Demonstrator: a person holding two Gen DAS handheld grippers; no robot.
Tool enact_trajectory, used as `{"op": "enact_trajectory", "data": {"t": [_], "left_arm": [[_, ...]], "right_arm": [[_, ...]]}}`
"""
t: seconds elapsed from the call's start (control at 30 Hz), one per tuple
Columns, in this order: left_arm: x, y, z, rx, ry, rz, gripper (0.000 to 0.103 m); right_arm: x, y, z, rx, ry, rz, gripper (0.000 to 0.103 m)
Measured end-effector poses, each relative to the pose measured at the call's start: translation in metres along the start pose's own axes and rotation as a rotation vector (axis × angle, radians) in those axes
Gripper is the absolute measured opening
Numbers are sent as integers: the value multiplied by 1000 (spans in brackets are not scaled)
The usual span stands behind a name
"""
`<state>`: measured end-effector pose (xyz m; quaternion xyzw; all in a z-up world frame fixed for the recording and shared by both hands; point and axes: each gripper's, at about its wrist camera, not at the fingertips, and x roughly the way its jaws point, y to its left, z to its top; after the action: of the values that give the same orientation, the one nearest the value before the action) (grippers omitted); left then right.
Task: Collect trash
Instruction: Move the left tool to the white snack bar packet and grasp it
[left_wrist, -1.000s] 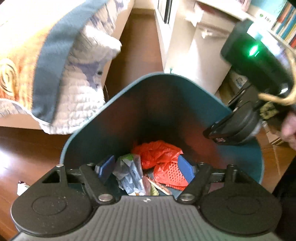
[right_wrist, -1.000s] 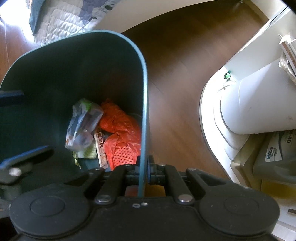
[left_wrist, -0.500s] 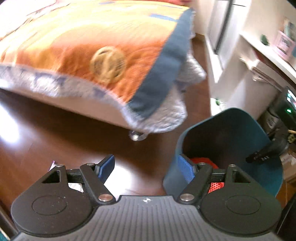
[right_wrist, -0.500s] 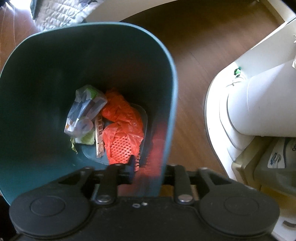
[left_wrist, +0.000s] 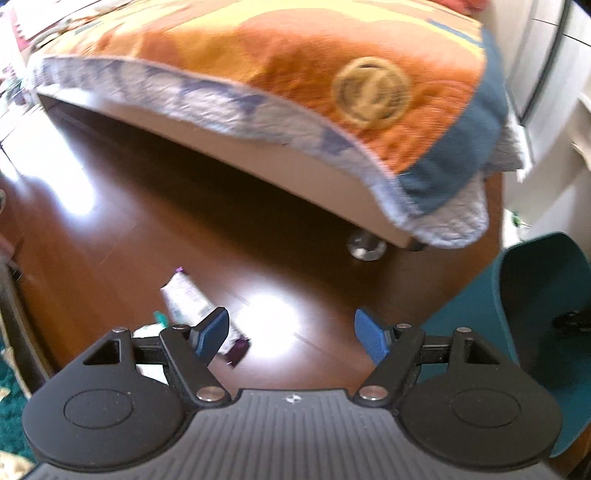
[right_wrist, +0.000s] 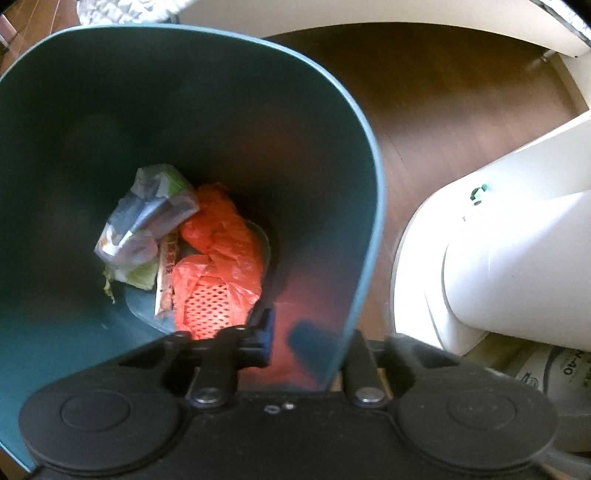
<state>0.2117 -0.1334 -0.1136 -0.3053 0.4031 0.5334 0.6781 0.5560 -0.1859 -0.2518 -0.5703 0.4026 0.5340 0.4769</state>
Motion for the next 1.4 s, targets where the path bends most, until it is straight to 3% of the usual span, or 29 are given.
{"op": "enact_trajectory", "data": {"t": [0.17,0.3,0.43,0.57,0.87,1.0,1.27,1.4], "left_arm": [[10,27,-8,-48,25,78,75],[20,50,-15,-84,43,147,75],[31,75,-21,-135,57,181,75],[51,93,-25,-151,72,190,75],[145,114,-9,-186,136,162,75],[203,125,1,-244,223,130,75],[275,137,1,-328,363,235,75],[298,145,0,-396,415,207,75]], "right_arm": [[-2,-3,-2,55,11,-3,11],[-15,-12,-4,216,8,93,4],[-30,5,-3,231,0,93,6],[-39,7,5,324,-2,134,11],[-45,22,13,510,-11,160,14],[-44,25,12,592,-8,165,14],[-53,55,23,593,-29,125,14],[-57,60,25,576,-29,108,13]]}}
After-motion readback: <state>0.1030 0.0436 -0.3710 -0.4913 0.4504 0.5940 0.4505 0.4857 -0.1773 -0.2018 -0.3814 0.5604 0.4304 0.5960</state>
